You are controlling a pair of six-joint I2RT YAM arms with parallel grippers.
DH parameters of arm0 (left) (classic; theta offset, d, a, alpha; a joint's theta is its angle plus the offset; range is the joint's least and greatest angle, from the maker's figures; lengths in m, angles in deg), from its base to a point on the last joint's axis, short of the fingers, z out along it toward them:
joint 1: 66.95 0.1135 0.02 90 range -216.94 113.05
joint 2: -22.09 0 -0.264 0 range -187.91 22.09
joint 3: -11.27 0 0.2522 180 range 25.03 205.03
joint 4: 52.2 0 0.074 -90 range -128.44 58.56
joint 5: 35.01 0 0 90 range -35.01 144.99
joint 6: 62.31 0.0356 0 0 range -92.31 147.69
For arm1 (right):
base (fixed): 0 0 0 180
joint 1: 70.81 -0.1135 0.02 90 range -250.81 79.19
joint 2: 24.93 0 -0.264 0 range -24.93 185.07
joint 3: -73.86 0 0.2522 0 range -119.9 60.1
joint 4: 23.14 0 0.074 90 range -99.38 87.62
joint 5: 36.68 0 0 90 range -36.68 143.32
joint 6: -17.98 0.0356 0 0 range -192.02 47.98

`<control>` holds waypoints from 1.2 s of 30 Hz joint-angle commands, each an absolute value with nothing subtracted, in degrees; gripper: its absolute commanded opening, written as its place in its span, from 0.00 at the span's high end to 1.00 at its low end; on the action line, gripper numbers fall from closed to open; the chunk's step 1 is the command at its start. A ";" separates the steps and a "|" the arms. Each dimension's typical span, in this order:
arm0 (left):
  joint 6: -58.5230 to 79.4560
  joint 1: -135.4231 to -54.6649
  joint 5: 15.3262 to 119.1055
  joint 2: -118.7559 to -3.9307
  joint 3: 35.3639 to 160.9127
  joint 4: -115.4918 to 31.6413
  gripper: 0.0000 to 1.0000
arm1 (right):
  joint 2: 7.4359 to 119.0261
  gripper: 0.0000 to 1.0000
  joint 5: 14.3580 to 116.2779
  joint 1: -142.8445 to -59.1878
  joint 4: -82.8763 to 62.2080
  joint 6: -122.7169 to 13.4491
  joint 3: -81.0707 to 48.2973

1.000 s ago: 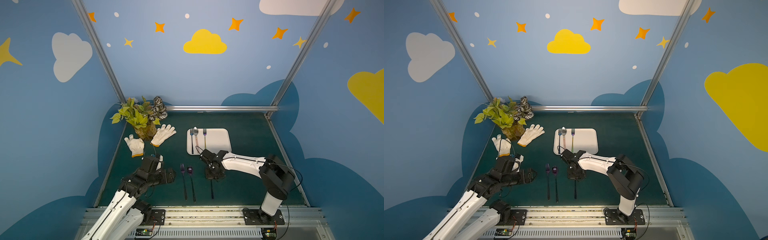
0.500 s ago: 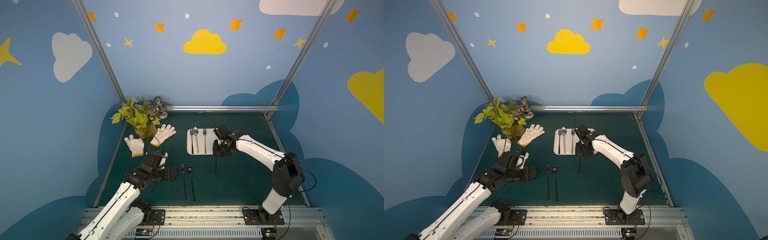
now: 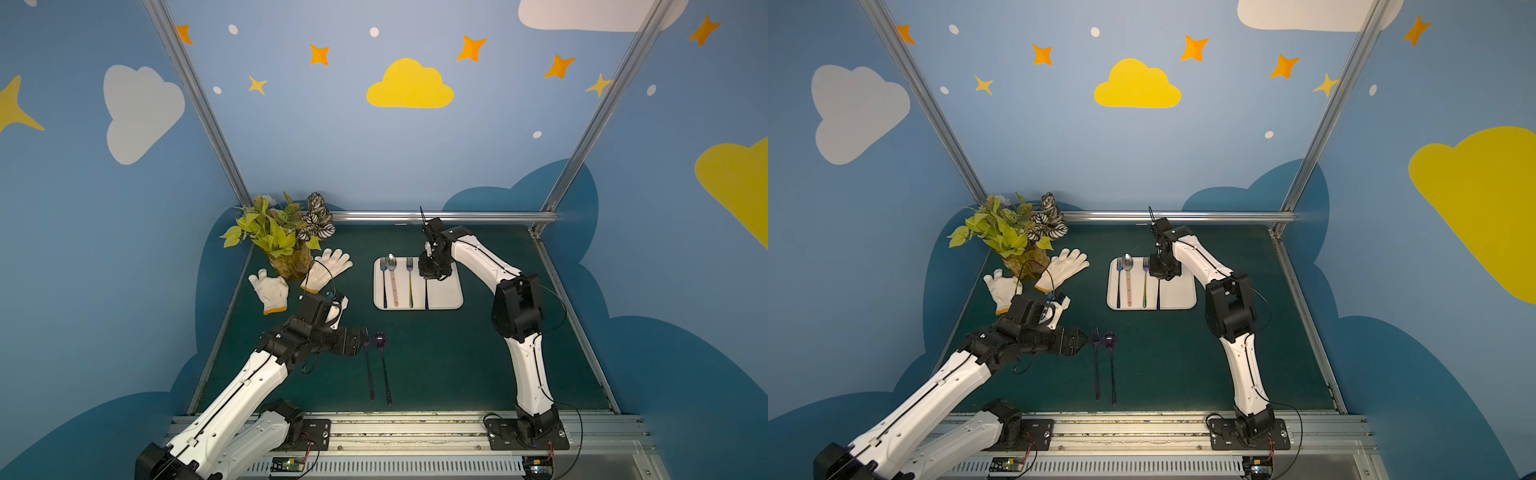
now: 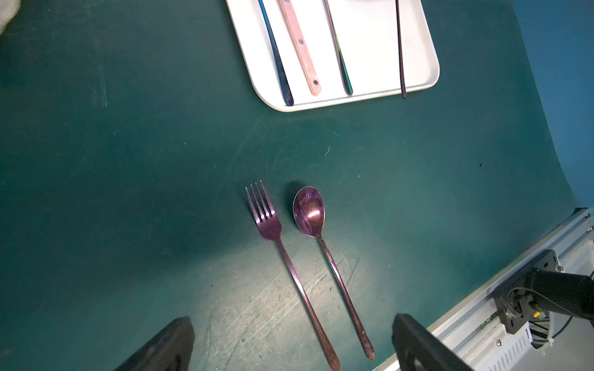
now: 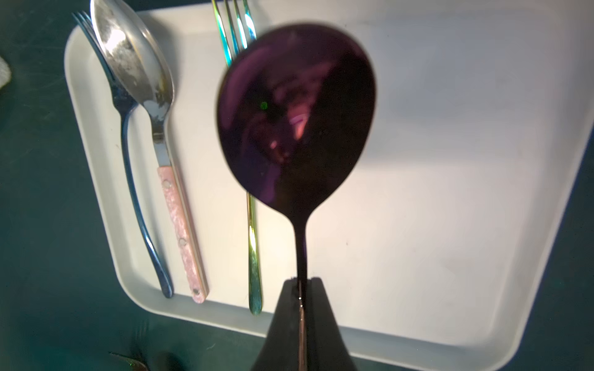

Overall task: Set the spoon and fork side by side
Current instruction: Place the spoon on the tray.

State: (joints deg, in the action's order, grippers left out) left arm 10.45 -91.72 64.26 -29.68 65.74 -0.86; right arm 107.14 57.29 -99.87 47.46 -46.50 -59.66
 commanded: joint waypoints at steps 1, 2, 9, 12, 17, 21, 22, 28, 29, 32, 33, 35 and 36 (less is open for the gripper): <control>11.79 -91.84 64.26 -27.79 64.28 -0.81 0.00 | 109.98 1.00 57.38 -99.76 51.81 -47.51 -65.06; 11.84 -91.83 64.08 -27.37 63.91 -0.70 0.00 | 111.02 1.00 57.56 -99.78 51.88 -47.36 -66.24; 11.86 -91.91 63.26 -24.39 62.86 -0.08 0.00 | 115.98 1.00 57.27 -99.83 52.14 -46.70 -71.80; 11.86 -91.98 63.08 -23.69 62.83 -0.04 0.00 | 116.83 1.00 56.54 -99.77 52.15 -46.67 -72.61; 11.59 -92.16 63.07 -23.44 62.74 0.01 0.00 | 118.13 1.00 56.22 -99.72 52.10 -46.87 -73.68; 11.44 -92.45 63.08 -23.44 62.83 0.14 0.00 | 119.07 1.00 56.28 -99.82 51.93 -46.75 -74.25; 11.40 -92.59 63.01 -23.52 62.76 0.14 0.00 | 119.33 1.00 56.26 -99.76 51.88 -46.74 -74.34; 11.40 -92.80 62.85 -23.63 62.82 0.14 0.00 | 120.85 1.00 56.71 -99.73 51.55 -46.64 -74.71; 11.37 -92.86 62.81 -23.70 62.82 0.14 0.00 | 121.06 1.00 56.86 -99.77 51.39 -46.57 -74.84; 11.41 -92.80 62.71 -23.81 62.82 0.14 0.00 | 121.68 1.00 56.84 -99.78 51.19 -46.50 -75.13; 11.41 -92.79 62.72 -23.87 62.83 0.14 0.00 | 121.80 1.00 56.83 -99.67 51.12 -46.45 -75.22; 11.36 -92.78 62.62 -23.86 62.82 0.14 0.00 | 122.14 1.00 56.71 -99.60 51.14 -46.43 -75.33; 11.41 -92.78 62.59 -23.86 62.83 0.18 0.00 | 122.23 1.00 56.52 -99.57 51.13 -46.25 -75.31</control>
State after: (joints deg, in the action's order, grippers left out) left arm 11.00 -92.64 62.89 -24.00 63.03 -0.40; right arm 120.91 56.98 -99.83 50.84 -46.50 -73.87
